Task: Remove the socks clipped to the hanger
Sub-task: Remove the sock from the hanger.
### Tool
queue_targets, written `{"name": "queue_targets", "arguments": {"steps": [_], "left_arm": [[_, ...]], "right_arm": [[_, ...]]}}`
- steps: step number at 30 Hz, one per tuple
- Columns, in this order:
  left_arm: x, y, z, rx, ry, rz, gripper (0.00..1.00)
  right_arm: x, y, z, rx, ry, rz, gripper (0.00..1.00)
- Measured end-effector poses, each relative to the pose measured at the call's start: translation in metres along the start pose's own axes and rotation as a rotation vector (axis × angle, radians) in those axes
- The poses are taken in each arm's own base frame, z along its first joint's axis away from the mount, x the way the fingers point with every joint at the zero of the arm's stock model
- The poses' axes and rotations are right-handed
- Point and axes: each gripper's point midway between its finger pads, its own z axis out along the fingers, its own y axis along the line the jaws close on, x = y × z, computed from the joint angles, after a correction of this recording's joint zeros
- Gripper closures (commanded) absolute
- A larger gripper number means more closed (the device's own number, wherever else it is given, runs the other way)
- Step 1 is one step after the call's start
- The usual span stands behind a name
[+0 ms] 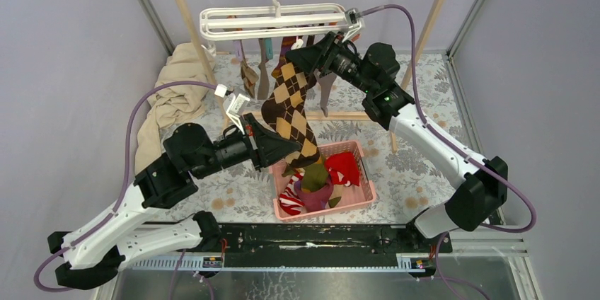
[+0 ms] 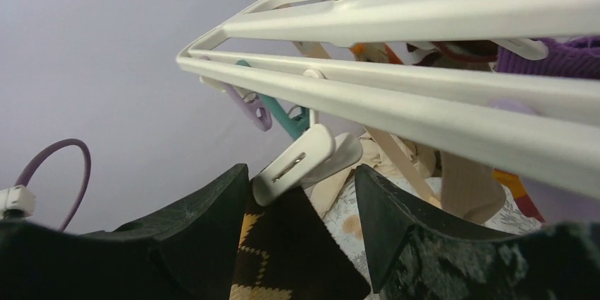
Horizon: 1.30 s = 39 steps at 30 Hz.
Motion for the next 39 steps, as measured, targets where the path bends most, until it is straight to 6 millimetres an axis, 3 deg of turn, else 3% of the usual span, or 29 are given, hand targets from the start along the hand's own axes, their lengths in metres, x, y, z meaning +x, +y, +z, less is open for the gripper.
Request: {"name": "queue_targets", "arguments": {"steps": [5,24,30,39], "left_arm": [[0.001,-0.003,-0.002,0.011,0.007,-0.006,1.0],[0.001,-0.004,-0.007,0.012,0.007,-0.017,1.0],[0.004,-0.002,-0.006,0.009,0.013,-0.026,1.0],[0.018,0.008,-0.002,-0.013,0.043,-0.04,1.0]], "right_arm": [[0.004,-0.005,0.004,0.02,-0.004,0.017,0.36],[-0.014,-0.011,0.007,0.061,-0.1,0.036,0.37],[-0.011,-0.015,0.006,0.065,-0.105,0.051,0.5],[-0.015,-0.01,0.007,0.047,-0.121,0.056,0.84]]}}
